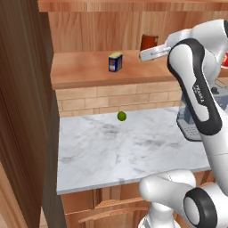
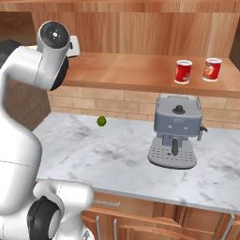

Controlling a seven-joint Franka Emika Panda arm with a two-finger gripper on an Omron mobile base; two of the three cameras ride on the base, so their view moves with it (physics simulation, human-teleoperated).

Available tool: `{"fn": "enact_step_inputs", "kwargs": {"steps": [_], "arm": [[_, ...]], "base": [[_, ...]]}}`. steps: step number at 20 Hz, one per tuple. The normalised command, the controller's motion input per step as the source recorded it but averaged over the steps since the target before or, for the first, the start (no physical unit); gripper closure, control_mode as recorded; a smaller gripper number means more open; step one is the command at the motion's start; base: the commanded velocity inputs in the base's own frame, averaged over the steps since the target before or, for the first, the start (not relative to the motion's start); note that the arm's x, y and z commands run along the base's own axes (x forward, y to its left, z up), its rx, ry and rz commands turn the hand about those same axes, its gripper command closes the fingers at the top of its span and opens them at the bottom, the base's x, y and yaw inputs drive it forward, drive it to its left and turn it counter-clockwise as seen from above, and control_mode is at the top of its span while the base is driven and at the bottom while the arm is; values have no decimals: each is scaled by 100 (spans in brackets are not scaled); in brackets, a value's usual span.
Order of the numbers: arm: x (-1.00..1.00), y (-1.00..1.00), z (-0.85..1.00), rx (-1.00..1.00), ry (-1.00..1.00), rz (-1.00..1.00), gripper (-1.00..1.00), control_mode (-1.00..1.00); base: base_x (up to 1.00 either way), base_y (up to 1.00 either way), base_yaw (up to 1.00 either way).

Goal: Stack two cans on top of the other two cans in the cabinet.

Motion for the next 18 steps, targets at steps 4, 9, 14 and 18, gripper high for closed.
{"fn": "enact_step_inputs", "kwargs": {"steps": [4, 9, 14, 18], "arm": [[16, 39, 0, 0, -1, 0, 100, -100], [14, 33, -7, -3, -5, 0, 100, -100], [19, 28, -12, -8, -11, 0, 100, -100], [26, 22, -4, -11, -9, -3, 100, -100]], "base": [[0, 0, 0], [0, 0, 0], [0, 0, 0], [0, 0, 0]]}}
